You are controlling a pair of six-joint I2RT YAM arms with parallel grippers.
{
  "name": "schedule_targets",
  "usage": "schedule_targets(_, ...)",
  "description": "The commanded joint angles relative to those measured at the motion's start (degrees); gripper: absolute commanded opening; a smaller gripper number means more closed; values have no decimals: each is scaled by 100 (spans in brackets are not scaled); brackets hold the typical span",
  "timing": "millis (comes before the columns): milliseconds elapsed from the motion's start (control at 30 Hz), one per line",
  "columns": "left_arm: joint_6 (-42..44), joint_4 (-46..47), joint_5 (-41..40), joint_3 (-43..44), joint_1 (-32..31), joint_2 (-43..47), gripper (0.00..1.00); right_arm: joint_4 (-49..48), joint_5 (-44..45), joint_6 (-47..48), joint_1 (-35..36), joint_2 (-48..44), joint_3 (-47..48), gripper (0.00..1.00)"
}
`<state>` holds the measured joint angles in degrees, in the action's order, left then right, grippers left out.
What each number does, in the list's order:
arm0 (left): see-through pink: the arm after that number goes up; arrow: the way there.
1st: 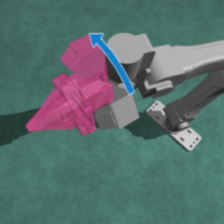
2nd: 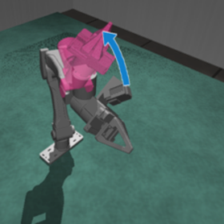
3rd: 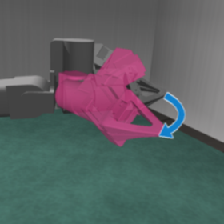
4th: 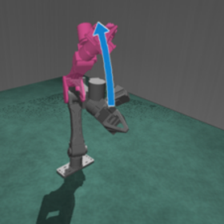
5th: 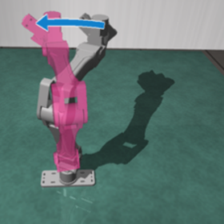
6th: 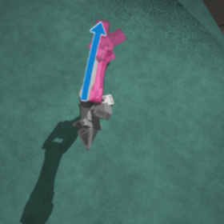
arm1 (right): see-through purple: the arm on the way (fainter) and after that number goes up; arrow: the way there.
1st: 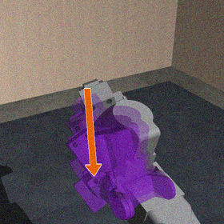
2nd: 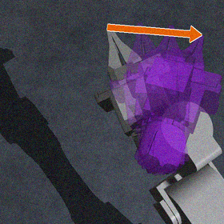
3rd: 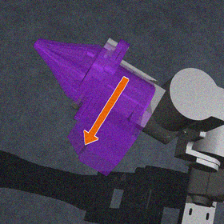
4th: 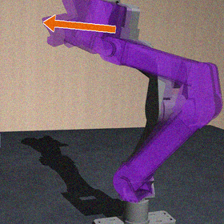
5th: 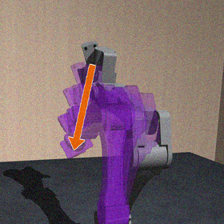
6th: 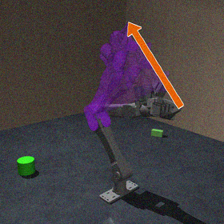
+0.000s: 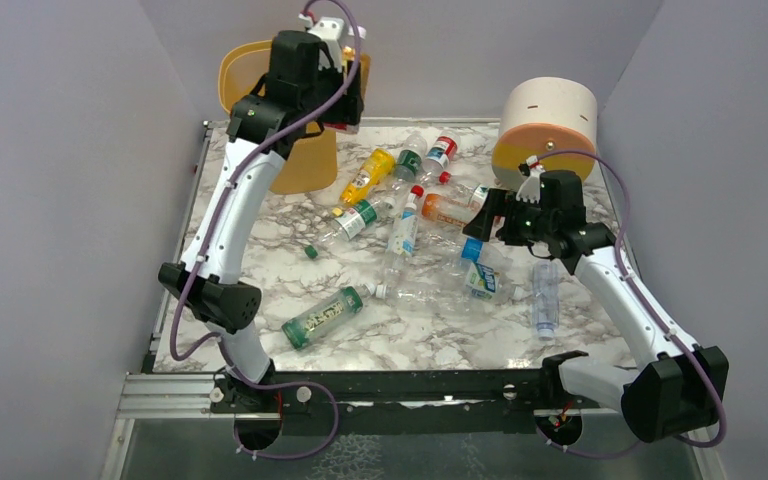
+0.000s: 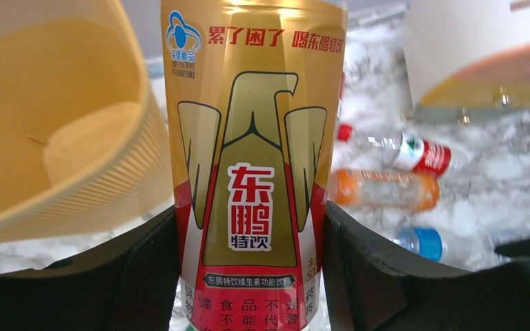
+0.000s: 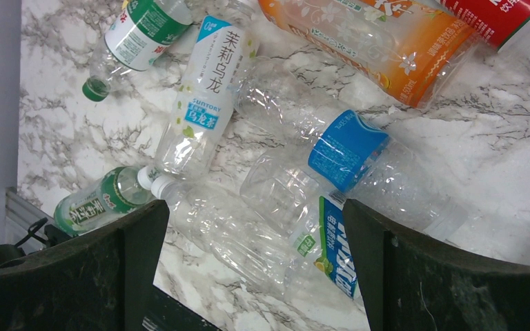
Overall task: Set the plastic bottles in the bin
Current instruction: Pick up the plastic bottle at the center of the board, then place the plastic bottle in the trash bin.
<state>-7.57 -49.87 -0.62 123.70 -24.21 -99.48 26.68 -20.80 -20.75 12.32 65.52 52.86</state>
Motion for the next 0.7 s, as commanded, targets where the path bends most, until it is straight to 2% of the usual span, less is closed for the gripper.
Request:
schedule_targets(0, 80, -160, 85, 1057, 545, -348, 40, 19, -204, -109, 25, -159, 61, 100)
schedule_targets(133, 14, 95, 35, 1422, 1137, -560, 41, 12, -269, -127, 25, -109, 87, 100)
schedule_targets(333, -211, 397, 337, 1423, 2106, -839, 41, 30, -284, -157, 25, -149, 126, 99)
schedule_targets(667, -330, 662, 474, 875, 2731, -1224, 40, -5, -311, -144, 25, -238, -8, 100)
